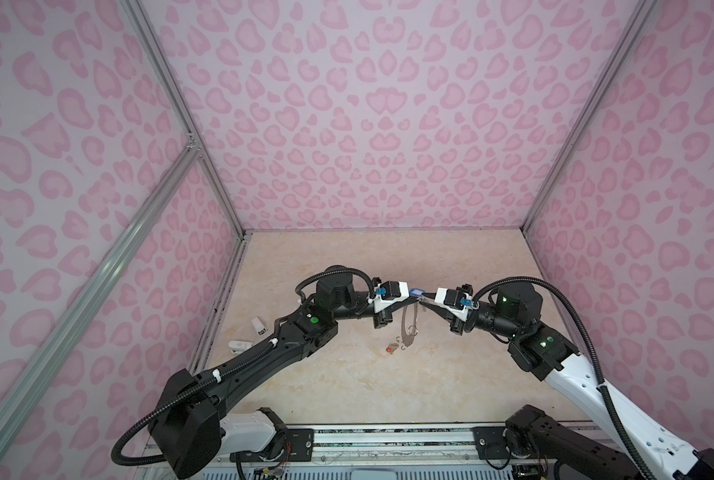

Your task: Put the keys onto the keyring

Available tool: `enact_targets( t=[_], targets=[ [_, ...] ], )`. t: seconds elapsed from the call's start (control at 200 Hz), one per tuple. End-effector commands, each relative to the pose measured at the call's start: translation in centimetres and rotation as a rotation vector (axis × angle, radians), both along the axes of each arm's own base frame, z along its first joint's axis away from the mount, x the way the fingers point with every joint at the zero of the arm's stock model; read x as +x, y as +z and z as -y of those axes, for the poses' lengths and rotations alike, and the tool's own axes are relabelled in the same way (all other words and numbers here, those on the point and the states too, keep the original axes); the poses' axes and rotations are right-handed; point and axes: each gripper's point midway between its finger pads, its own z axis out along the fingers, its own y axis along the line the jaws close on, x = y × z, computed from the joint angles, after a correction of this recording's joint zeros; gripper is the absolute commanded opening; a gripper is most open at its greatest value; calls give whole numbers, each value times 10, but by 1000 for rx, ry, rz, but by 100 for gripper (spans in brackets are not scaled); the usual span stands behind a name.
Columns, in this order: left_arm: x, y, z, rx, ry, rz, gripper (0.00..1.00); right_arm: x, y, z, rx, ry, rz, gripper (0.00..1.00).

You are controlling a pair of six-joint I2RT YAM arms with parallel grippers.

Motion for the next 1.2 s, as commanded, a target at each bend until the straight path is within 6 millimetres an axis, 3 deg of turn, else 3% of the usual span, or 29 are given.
enact_targets(
  t=[0.0, 0.19, 0.45, 0.695, 0.78, 0.945, 1.195],
  targets=[
    [-6, 11, -1, -14, -27, 51, 3, -1, -3, -2, -16, 11, -2, 17],
    [-8, 14, -2, -12, -33, 68, 3, -1, -10, -5, -44, 18, -24, 11],
    [-11, 16, -3, -4, -41, 76, 3, -3, -19, -6, -92, 20, -38, 13],
    [-12, 13, -3, 11, -52, 70, 3, -4, -11, -8, -68, 18, -10, 0],
    [-10, 9, -3, 30, -40, 71, 4, -4, -11, -7, -71, 18, -18, 0],
    [1, 0, -11, 135, 38, 117, 23, -5, -29, -3, -170, 9, -107, 0],
    [4, -5, -13, 242, 76, 220, 25, -8, -40, 1, -233, 4, -190, 0]
  ],
)
